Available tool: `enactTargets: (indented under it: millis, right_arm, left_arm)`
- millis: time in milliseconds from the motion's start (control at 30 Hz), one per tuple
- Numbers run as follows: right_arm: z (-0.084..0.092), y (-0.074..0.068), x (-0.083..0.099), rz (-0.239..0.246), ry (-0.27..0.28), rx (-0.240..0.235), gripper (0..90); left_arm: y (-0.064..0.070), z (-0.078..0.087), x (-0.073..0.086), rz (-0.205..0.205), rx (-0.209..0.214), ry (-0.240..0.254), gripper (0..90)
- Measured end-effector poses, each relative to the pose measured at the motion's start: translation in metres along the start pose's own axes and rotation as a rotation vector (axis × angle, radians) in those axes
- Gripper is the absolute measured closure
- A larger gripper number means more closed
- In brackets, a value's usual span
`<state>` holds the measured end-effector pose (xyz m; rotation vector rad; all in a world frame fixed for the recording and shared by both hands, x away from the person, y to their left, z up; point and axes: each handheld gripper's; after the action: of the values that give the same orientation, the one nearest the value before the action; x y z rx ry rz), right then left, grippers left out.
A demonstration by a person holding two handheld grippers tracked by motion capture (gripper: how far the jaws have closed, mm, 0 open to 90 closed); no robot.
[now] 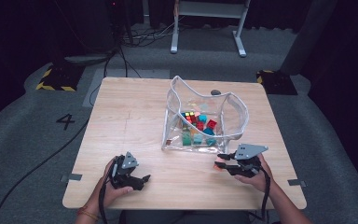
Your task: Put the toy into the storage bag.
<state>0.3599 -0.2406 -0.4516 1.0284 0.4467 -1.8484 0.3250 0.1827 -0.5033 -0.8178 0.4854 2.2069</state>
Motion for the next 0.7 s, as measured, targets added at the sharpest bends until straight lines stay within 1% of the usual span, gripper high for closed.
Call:
enactTargets:
  millis: [67,167,233,267,367,400,433,567,700]
  right_arm:
    - [0.006,0.005,0.006,-0.005,-0.004,0.016,66.6]
    - [0.016,0.013,0.015,-0.033,-0.007,0.045,66.7]
    - [0.019,0.016,0.017,-0.039,-0.012,0.054,66.7]
    - [0.023,0.021,0.023,-0.049,-0.017,0.074,66.7]
    - [0.029,0.026,0.028,-0.072,-0.021,0.092,66.7]
    - [0.032,0.029,0.03,-0.079,-0.014,0.102,66.7]
    - [0.035,0.031,0.031,-0.084,-0.016,0.104,66.7]
    - [0.044,0.04,0.035,-0.113,0.002,0.136,66.7]
    - [0.056,0.051,0.034,-0.127,0.006,0.179,66.7]
  left_arm:
    - [0.0,0.0,0.0,0.001,-0.001,-0.001,11.6]
    - [0.0,0.0,0.0,0.0,-0.001,-0.001,11.6]
    - [0.0,0.0,0.0,0.0,0.0,0.0,11.6]
    - [0.0,0.0,0.0,0.001,-0.001,-0.001,11.6]
    - [0.0,0.0,0.0,0.0,0.0,0.0,11.6]
    - [0.0,0.0,0.0,0.0,0.0,-0.001,11.6]
    - [0.0,0.0,0.0,0.001,0.0,0.0,11.6]
    - [0.0,0.0,0.0,0.0,0.0,0.0,11.6]
    - [0.0,0.0,0.0,0.001,-0.001,-0.001,11.6]
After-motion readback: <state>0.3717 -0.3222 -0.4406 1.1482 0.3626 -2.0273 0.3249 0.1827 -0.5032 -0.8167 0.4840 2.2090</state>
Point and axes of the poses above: each handheld gripper's, and its own axes: z roughly backward along the jaws, x roughly out of its underside, y roughly to its right, and after that the axes turned 5 degrees about x, right-handed
